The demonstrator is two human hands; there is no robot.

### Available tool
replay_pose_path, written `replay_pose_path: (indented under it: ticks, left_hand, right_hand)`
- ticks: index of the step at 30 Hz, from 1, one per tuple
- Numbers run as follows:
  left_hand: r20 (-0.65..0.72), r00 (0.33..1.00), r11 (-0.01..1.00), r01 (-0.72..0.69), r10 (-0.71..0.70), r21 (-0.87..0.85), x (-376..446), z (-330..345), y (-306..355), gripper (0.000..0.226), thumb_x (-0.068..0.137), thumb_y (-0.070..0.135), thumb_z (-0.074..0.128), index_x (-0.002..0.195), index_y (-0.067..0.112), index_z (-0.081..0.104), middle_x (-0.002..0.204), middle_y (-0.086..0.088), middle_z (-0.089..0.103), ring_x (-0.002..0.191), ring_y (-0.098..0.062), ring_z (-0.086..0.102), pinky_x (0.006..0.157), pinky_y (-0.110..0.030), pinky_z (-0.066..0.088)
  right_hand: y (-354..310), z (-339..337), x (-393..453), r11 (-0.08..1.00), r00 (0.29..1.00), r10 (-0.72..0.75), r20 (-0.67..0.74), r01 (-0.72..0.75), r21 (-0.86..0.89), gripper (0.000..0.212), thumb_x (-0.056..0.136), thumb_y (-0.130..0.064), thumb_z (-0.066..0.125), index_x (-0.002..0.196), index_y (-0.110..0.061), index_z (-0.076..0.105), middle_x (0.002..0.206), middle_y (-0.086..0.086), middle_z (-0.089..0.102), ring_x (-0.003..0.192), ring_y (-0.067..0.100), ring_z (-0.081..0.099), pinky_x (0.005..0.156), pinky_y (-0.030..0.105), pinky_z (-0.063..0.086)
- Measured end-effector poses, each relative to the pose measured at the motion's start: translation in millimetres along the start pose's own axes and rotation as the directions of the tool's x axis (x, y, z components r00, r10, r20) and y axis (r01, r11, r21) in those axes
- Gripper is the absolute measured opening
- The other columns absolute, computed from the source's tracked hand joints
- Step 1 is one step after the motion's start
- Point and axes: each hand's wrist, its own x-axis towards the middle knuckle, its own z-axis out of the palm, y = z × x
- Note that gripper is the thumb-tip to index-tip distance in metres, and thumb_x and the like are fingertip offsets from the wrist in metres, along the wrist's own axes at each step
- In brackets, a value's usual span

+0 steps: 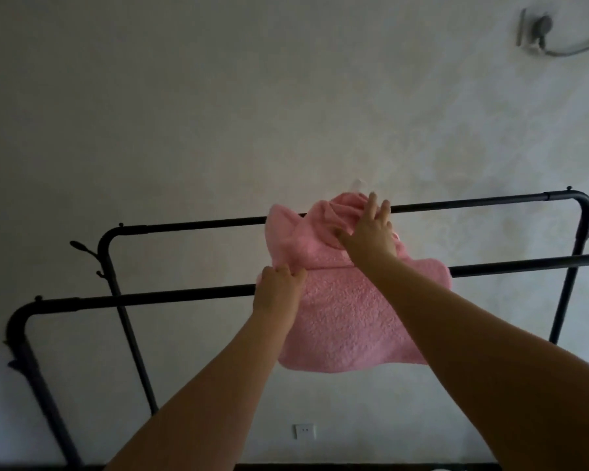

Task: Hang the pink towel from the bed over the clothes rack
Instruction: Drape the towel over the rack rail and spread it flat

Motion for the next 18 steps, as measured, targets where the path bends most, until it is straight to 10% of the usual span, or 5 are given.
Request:
replay_pose_path:
  ticks: [10, 18]
  left_hand:
    - [0.034, 0.999, 0.998, -0.013, 0.011, 0.065, -1, -1, 2, 0.041, 0.087, 0.009, 0.059, 0.123, 0.019, 0.045, 0.105, -0.009, 0.055, 0.089, -0.024, 0.053, 0.065, -0.026, 0.036]
    - [0.035, 0.997, 0.998, 0.066, -0.066, -0.001, 0, -2, 7, 0.054, 0.077, 0.007, 0.072, 0.123, 0.015, 0.045, 0.108, -0.008, 0.056, 0.089, -0.024, 0.054, 0.065, -0.028, 0.045]
  right_hand:
    - [63, 14, -43, 0.912, 0.932, -0.291, 0.217, 0.339, -0.233, 0.052, 0.085, -0.04, 0.068, 0.134, -0.035, 0.052, 0.126, -0.005, 0.057, 0.116, 0.017, 0.05, 0.104, 0.039, 0.044]
    - [60, 9, -37, 0.836, 0.932, -0.347, 0.104, 0.358, -0.415, 0.022, 0.088, -0.021, 0.068, 0.11, -0.021, 0.065, 0.1, -0.001, 0.065, 0.09, 0.014, 0.06, 0.084, 0.027, 0.055]
